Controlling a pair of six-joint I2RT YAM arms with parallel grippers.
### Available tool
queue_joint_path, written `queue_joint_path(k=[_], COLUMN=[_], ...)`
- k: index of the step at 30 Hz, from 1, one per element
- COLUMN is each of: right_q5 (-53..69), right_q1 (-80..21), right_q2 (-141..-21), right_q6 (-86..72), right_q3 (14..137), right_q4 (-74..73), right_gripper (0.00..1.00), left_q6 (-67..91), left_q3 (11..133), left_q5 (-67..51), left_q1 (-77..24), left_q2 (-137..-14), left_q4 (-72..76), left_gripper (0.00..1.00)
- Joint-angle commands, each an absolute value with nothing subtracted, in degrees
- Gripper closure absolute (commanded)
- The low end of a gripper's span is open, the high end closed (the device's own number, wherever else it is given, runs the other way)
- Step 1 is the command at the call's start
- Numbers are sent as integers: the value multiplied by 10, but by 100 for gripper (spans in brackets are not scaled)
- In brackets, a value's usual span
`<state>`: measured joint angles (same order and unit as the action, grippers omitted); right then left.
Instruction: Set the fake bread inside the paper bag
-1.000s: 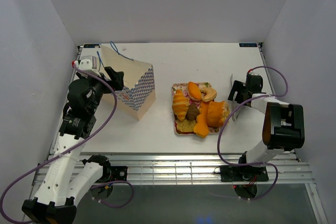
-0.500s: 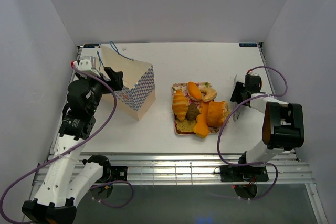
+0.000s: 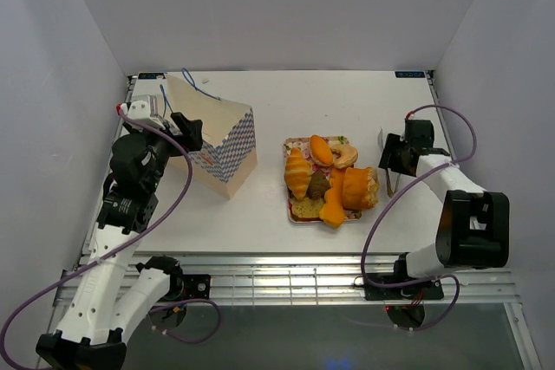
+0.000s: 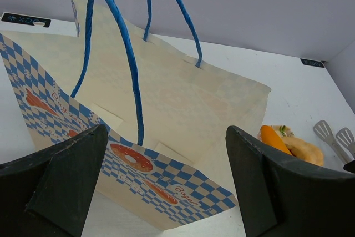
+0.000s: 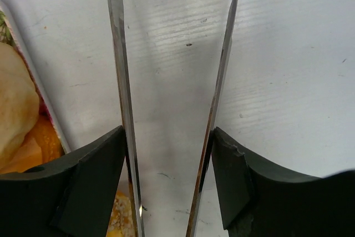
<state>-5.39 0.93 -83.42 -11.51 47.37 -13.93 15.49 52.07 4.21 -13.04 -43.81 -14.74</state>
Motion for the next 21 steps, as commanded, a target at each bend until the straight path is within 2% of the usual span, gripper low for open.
queue_joint_path(k=[1,14,21], right_q5=[-49,-40,7], right_q1=[8,1,-28], right_q2=[-804,-708,-627], right_q6=[-108,-98,-112], right_q3=[500,555,574], right_q4=[-172,-262,-300], right_gripper=[33,34,35], left_q6=[151,154,157], left_q3=[514,509,506], left_q5=[50,45,42], left_q1=[-133,-134,-133], left_q2=[-428,-425,-426], left_q4=[-142,-134,-132], left_gripper=[2,2,2])
